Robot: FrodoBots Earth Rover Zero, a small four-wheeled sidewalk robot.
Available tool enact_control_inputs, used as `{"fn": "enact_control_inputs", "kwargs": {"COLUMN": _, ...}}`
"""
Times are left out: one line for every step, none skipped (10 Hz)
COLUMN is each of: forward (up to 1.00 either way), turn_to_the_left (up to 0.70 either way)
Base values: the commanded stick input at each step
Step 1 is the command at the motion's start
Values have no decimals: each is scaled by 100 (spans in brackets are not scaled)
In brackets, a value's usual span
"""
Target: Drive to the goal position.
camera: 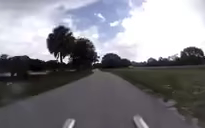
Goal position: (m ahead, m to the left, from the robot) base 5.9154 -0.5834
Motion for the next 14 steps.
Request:
{"fn": "enact_control_inputs", "kwargs": {"forward": 85, "turn_to_the_left": -28}}
{"fn": "enact_control_inputs", "kwargs": {"forward": 85, "turn_to_the_left": -34}}
{"fn": "enact_control_inputs", "kwargs": {"forward": 85, "turn_to_the_left": -3}}
{"fn": "enact_control_inputs", "kwargs": {"forward": 85, "turn_to_the_left": 0}}
{"fn": "enact_control_inputs", "kwargs": {"forward": 85, "turn_to_the_left": 0}}
{"fn": "enact_control_inputs", "kwargs": {"forward": 85, "turn_to_the_left": 0}}
{"fn": "enact_control_inputs", "kwargs": {"forward": 85, "turn_to_the_left": 0}}
{"fn": "enact_control_inputs", "kwargs": {"forward": 85, "turn_to_the_left": 0}}
{"fn": "enact_control_inputs", "kwargs": {"forward": 85, "turn_to_the_left": 0}}
{"fn": "enact_control_inputs", "kwargs": {"forward": 85, "turn_to_the_left": 0}}
{"fn": "enact_control_inputs", "kwargs": {"forward": 85, "turn_to_the_left": 0}}
{"fn": "enact_control_inputs", "kwargs": {"forward": 85, "turn_to_the_left": 0}}
{"fn": "enact_control_inputs", "kwargs": {"forward": 85, "turn_to_the_left": 0}}
{"fn": "enact_control_inputs", "kwargs": {"forward": 85, "turn_to_the_left": 0}}
